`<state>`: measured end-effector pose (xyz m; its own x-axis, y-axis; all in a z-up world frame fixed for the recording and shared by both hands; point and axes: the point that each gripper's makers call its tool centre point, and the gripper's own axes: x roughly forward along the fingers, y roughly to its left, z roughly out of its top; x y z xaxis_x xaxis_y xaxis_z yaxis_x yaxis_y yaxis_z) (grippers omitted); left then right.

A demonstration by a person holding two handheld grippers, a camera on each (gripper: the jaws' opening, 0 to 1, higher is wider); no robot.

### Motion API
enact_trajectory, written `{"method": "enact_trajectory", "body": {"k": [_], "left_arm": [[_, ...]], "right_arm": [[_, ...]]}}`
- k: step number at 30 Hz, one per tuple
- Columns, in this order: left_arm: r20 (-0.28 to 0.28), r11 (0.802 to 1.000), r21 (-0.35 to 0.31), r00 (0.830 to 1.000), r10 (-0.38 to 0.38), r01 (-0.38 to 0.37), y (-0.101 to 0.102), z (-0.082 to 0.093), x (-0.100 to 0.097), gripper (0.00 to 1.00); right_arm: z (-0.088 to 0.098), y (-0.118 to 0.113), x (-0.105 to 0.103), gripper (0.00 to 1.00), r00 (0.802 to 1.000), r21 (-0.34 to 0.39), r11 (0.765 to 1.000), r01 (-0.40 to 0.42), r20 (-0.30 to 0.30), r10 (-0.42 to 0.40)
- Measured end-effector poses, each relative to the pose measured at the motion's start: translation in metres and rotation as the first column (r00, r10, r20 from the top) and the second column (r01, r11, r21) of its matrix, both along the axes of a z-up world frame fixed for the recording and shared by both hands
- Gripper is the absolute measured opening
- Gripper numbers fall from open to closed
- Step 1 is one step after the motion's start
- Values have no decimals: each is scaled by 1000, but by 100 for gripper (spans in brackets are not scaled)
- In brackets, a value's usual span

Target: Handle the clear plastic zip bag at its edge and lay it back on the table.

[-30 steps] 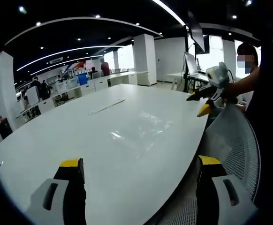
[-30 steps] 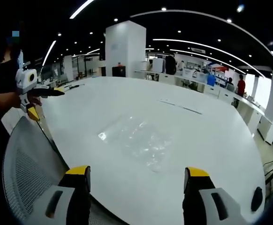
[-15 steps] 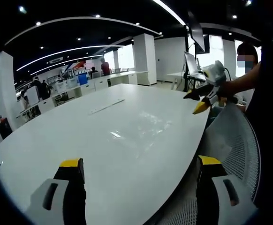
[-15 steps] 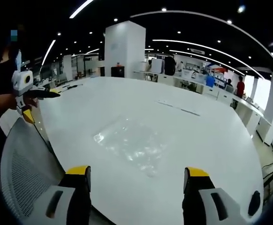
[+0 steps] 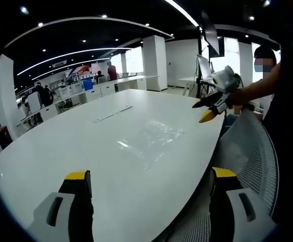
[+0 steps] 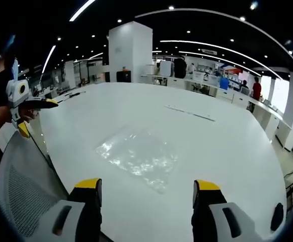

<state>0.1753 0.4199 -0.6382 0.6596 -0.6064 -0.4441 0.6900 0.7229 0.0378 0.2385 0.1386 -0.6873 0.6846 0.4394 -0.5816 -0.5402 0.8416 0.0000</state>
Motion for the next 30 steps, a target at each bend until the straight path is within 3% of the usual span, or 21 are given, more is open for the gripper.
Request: {"method": "enact_trajectory", "body": {"k": [14, 30], "left_arm": [[-2, 1000, 6, 1000, -14, 14, -3, -1, 1, 97], [-12, 1000, 13, 1000, -25, 25, -4, -4, 0, 96]], "right_arm": [[-6, 0, 12, 64, 999, -2, 1000, 26, -39, -26], [-27, -6, 23, 55, 995, 23, 997, 71, -78, -69]]}}
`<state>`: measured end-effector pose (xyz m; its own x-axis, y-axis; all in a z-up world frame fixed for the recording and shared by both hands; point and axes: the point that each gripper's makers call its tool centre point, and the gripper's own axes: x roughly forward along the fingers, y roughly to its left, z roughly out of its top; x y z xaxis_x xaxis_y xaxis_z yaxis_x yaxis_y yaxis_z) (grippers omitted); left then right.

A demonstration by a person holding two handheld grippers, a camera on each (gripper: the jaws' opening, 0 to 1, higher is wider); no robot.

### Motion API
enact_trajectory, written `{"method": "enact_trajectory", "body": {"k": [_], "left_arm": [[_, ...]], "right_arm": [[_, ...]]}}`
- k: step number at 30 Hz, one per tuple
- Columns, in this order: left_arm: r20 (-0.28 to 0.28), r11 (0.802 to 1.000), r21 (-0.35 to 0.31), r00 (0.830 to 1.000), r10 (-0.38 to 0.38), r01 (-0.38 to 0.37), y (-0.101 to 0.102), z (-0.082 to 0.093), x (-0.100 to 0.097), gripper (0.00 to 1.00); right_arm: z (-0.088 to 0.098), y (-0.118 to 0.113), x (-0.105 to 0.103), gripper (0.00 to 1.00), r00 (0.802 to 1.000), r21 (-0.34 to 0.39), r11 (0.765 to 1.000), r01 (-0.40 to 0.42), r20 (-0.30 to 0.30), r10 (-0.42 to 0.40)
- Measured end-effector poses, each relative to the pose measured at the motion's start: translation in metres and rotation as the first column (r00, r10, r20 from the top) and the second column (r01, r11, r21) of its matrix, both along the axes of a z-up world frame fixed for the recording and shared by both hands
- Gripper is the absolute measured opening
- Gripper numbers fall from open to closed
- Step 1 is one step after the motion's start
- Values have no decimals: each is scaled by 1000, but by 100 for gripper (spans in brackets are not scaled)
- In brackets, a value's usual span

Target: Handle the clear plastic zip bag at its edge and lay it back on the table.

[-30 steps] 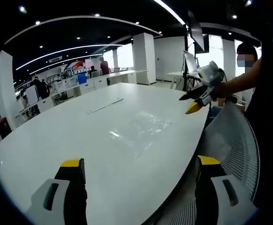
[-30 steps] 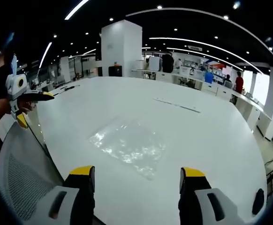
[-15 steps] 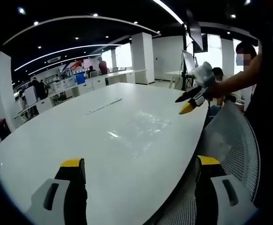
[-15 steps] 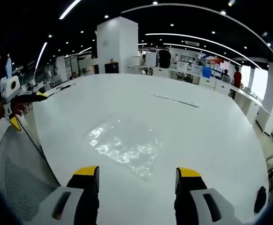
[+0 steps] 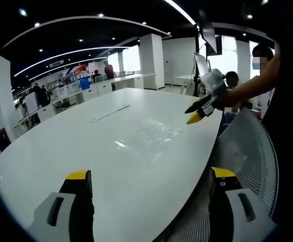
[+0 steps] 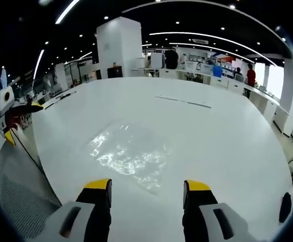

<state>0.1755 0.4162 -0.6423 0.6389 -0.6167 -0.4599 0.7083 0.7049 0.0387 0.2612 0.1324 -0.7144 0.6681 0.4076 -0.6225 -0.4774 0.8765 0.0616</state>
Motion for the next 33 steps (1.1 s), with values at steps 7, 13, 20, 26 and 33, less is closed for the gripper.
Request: {"method": "enact_trajectory", "body": {"k": [7, 13, 20, 26, 33], "left_arm": [[0, 1000, 2, 1000, 5, -5, 3, 0, 0, 94], [6, 1000, 2, 1000, 1, -1, 3, 1, 0, 93], [-2, 1000, -1, 1000, 5, -5, 3, -1, 1, 92], [1, 1000, -4, 1000, 5, -5, 3, 0, 1, 91], [-4, 1000, -7, 1000, 5, -5, 13, -7, 0, 90]], "right_arm": [[-9, 2, 7, 51, 1000, 11, 1000, 10, -14, -9], [-14, 3, 12, 47, 999, 36, 999, 39, -31, -38], [-22, 2, 13, 41, 996, 50, 996, 71, -60, -68], [-32, 0, 15, 38, 991, 60, 993, 103, -89, -97], [-38, 0, 19, 35, 990, 58, 993, 107, -100, -100]]}}
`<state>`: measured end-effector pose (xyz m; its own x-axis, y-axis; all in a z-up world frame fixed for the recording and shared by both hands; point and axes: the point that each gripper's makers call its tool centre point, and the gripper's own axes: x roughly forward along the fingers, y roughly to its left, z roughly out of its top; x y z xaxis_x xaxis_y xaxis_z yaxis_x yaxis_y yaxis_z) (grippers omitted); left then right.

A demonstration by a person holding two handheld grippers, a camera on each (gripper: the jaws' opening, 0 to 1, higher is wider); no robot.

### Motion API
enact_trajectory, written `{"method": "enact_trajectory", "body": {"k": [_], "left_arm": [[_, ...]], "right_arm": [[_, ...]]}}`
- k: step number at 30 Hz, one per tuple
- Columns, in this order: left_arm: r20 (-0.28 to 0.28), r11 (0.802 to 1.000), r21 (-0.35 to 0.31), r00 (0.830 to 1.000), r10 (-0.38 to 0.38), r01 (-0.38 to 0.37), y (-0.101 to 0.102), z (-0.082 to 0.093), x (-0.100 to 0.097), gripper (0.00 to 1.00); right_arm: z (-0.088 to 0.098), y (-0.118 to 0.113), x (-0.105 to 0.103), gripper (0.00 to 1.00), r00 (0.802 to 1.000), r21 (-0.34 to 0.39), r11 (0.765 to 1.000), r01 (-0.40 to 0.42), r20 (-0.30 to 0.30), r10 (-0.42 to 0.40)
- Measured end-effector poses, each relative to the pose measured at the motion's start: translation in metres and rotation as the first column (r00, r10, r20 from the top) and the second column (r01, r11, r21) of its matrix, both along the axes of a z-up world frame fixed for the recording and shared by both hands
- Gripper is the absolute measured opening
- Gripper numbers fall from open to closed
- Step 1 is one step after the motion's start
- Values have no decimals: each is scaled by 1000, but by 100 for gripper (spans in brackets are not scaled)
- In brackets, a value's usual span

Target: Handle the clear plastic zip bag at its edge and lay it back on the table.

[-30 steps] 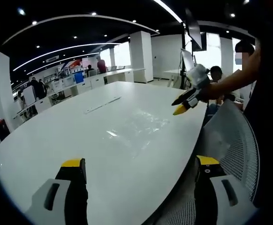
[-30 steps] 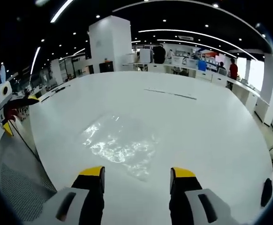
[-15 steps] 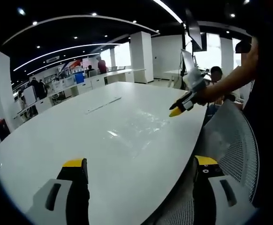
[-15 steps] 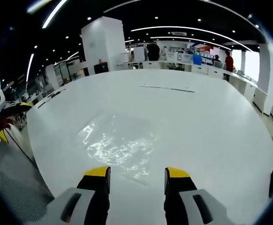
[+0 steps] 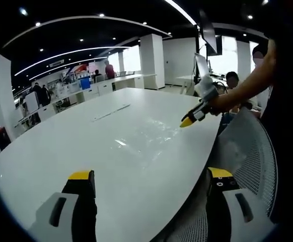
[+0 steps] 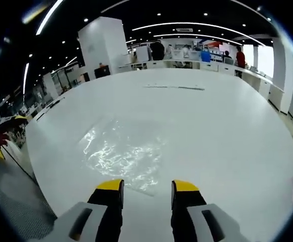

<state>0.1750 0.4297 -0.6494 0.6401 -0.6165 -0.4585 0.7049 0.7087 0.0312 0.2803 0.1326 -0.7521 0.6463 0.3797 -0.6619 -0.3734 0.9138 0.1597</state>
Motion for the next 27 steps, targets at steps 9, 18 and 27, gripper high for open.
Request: {"method": "enact_trajectory", "body": {"k": [9, 18, 27], "left_arm": [[6, 1000, 19, 1000, -3, 3, -9, 7, -4, 89], [-3, 1000, -1, 1000, -3, 3, -12, 8, -6, 87], [-15, 1000, -6, 1000, 0, 0, -7, 5, -6, 88]], "right_arm": [[-3, 2, 1, 32, 1000, 4, 1000, 1, -13, -1], [-6, 5, 1, 28, 999, 16, 1000, 17, -39, -16], [-15, 6, 2, 25, 998, 28, 999, 32, -63, -30]]}}
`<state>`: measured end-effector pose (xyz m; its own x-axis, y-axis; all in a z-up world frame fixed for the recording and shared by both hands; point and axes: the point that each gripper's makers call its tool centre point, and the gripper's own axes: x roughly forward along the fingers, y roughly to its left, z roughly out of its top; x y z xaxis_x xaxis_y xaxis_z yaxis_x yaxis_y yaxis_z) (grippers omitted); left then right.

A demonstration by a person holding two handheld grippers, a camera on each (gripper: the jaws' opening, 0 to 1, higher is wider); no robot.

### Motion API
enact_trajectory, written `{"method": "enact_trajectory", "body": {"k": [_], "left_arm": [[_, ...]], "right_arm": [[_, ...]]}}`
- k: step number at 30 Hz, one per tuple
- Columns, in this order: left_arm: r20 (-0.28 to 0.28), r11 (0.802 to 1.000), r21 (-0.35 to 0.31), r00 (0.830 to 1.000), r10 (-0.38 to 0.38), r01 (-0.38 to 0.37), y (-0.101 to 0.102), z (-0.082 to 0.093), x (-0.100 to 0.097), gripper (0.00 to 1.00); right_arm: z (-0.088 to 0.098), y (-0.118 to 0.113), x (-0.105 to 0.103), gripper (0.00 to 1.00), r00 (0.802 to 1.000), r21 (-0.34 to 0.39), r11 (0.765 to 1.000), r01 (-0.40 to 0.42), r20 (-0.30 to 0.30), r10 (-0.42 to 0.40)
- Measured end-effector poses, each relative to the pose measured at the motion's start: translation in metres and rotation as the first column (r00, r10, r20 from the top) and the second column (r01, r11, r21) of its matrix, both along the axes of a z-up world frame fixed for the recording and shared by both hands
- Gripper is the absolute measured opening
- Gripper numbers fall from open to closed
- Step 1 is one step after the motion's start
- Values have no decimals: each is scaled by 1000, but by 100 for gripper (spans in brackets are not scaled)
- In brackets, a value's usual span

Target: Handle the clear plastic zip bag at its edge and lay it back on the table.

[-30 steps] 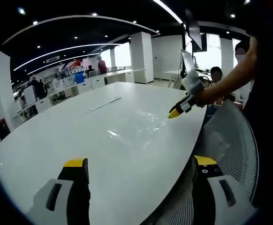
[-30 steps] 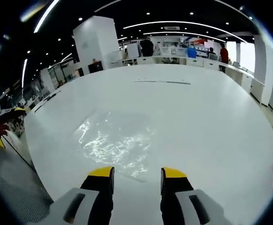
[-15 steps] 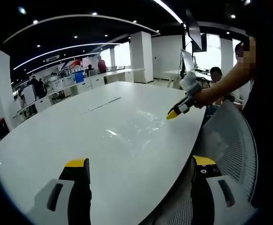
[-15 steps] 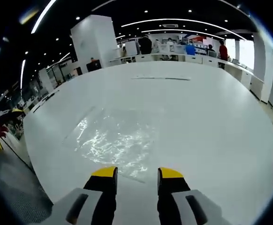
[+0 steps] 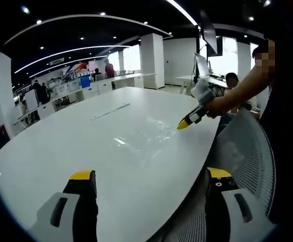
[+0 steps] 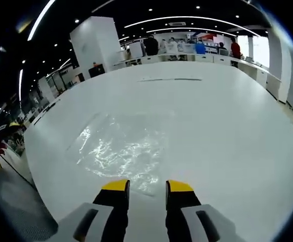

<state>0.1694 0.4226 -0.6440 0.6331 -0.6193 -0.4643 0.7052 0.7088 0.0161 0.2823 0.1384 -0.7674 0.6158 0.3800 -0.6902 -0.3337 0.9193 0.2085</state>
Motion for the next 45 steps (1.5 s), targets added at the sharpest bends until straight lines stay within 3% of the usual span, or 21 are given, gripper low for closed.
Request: {"method": "enact_trajectory", "body": {"k": [19, 23, 26, 34, 45], "left_arm": [[-19, 1000, 3, 1000, 5, -5, 2, -5, -4, 86], [-18, 1000, 3, 1000, 5, -5, 3, -5, -3, 86], [-17, 1000, 3, 1000, 5, -5, 3, -5, -2, 86], [-19, 1000, 4, 1000, 0, 0, 3, -7, -2, 85], [-20, 1000, -2, 1000, 0, 0, 1, -8, -4, 85]], "right_arm": [[-10, 1, 14, 15, 1000, -42, 999, -6, -20, 6], [-12, 0, 15, 14, 1000, -67, 998, -19, -26, 17], [-15, -3, 16, 11, 998, -128, 990, -54, -21, 52], [-15, -4, 15, 6, 998, -170, 983, -62, -28, 58], [-13, -7, 14, 11, 998, -163, 986, -38, -47, 31]]}}
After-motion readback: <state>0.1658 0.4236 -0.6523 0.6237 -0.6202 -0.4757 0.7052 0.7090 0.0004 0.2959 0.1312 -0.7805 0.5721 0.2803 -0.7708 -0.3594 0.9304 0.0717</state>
